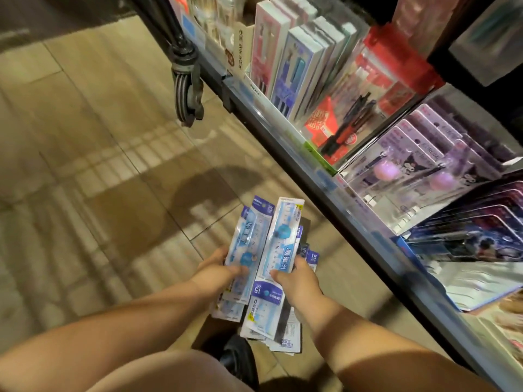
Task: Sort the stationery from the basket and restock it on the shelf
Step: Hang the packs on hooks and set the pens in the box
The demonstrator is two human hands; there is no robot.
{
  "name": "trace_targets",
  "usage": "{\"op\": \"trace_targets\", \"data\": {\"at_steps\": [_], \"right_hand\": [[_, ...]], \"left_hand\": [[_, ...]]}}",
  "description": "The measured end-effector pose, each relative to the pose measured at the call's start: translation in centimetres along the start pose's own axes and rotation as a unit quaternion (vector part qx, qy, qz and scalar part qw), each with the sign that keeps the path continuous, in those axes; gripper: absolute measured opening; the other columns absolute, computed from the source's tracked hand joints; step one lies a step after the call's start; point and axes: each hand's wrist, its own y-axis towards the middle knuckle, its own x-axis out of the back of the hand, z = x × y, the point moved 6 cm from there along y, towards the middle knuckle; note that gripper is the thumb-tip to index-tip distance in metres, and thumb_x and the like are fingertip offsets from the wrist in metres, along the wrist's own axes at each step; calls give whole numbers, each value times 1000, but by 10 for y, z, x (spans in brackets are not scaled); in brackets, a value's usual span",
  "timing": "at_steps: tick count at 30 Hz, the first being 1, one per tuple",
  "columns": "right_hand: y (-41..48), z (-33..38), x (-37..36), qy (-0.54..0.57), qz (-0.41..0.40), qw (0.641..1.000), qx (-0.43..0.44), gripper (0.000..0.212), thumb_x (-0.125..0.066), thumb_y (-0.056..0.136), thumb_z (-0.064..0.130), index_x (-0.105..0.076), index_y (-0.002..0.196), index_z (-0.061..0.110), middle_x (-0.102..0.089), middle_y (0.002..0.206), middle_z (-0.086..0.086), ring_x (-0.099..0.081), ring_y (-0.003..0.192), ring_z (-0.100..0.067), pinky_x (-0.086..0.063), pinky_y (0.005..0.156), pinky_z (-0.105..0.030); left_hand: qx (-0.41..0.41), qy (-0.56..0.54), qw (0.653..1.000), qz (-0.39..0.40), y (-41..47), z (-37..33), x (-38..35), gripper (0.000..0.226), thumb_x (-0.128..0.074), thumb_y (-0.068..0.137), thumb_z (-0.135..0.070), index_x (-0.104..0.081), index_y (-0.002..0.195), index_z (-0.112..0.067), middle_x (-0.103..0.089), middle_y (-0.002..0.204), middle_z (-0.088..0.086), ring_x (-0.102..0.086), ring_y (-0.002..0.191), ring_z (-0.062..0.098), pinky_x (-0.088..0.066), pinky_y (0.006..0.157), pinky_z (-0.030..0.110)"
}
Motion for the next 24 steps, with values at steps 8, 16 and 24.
{"op": "trace_targets", "data": {"at_steps": [8, 16, 24], "right_hand": [[-47, 51, 41, 101, 93, 981, 137, 40, -62, 90, -1, -45, 117, 24, -72, 101, -7, -72, 86, -21, -60, 71, -37], [-95, 68, 105, 48, -19, 968, 246, 41, -72, 76, 20, -45, 101, 40, -70, 101, -6, -70, 89, -22, -57, 80, -50], [-166, 84, 175, 75, -120, 925, 353, 24, -72, 85, 16, -55, 96, 29, -60, 87, 1, -63, 84, -23, -52, 70, -28]], "left_hand": [[-90, -178, 979, 51, -32, -54, -25, 41, -68, 82, -1, -54, 115, -21, -76, 92, 10, -74, 75, 31, -60, 62, 43], [-136, -263, 935, 193, -89, -92, -91, 38, -59, 90, -3, -49, 126, -12, -73, 107, 16, -73, 88, 29, -61, 66, 41], [-231, -173, 904, 315, -161, -147, -123, 45, -68, 73, -11, -62, 118, -9, -72, 109, 17, -72, 89, 27, -60, 71, 38]]}}
